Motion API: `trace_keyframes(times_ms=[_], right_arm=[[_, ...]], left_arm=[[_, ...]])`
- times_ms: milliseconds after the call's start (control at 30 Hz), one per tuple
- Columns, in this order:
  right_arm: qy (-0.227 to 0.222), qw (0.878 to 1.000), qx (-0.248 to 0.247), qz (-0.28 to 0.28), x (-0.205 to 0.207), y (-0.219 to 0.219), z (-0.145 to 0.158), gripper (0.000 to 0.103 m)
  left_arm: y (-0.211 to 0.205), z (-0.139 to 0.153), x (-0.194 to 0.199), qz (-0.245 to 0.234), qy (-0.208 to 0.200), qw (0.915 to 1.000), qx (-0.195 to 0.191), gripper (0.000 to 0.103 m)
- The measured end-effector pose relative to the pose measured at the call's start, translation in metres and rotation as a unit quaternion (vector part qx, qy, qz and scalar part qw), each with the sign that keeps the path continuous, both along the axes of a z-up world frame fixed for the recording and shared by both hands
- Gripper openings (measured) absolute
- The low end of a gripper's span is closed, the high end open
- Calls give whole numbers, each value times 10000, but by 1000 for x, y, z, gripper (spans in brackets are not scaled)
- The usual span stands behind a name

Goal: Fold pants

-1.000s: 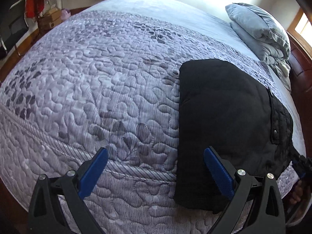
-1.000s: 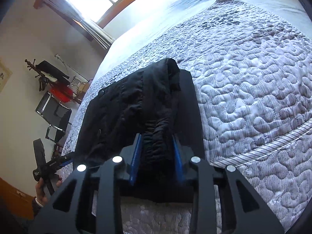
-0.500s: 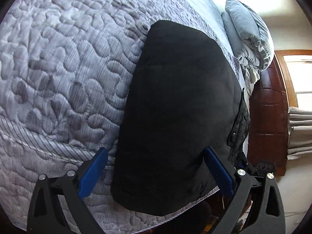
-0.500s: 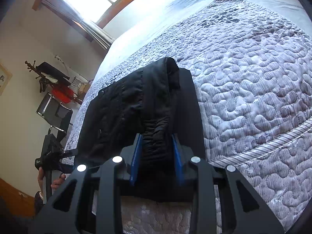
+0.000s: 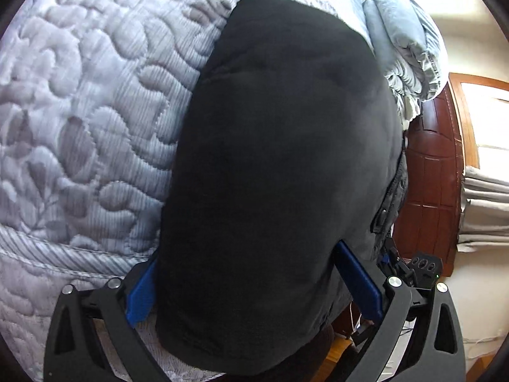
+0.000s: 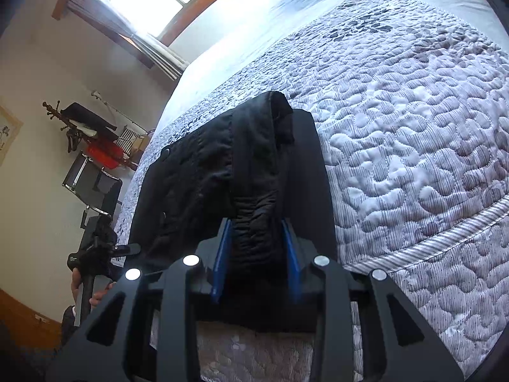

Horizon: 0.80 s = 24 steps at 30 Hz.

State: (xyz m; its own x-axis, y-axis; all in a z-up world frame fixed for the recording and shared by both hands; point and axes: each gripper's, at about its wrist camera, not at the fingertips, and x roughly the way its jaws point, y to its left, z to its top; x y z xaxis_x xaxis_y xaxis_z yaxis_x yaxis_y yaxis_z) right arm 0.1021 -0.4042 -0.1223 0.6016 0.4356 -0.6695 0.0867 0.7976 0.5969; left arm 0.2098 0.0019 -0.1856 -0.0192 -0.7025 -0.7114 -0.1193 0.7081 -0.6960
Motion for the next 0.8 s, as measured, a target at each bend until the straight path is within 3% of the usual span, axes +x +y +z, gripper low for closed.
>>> trace_keyframes(times_ms=[100,167,200,267,333,467,633,667,733,800], right_arm=[[9,10000,22,62,-2,-1,4,61],[-9,9999,-1,142,-2,0,6,61],[65,9998,-25,186,1,1,5,60],[211,9994,-94,273,5,7,1,41],[225,9988,-311,288,7,11,1,33],[351,9990,-230,119,7,2,-3,32],[458,9987,237,48,4,-12,-12,69],[400,9986,339,7,0,-17,-11,70],[371,9987,356,-67,-6,-26,-9,81],[421,9984,363,-135,-9,-36,-11,82]], left_arm=[[-8,6,3,-59,-12,10000,40,100],[-11,6,4,-63,7,10000,21,100],[-13,6,4,-53,21,10000,4,100],[-13,6,3,-51,4,10000,8,99],[-10,8,-2,2,-13,10000,-34,99],[-10,9,-11,7,12,9999,-151,99],[-13,6,-13,-52,-35,9999,-87,99],[-13,5,-13,-51,-39,9999,-119,99],[-8,4,-15,-68,-45,9998,-165,99],[-4,3,-16,-112,-79,9998,-150,99]])
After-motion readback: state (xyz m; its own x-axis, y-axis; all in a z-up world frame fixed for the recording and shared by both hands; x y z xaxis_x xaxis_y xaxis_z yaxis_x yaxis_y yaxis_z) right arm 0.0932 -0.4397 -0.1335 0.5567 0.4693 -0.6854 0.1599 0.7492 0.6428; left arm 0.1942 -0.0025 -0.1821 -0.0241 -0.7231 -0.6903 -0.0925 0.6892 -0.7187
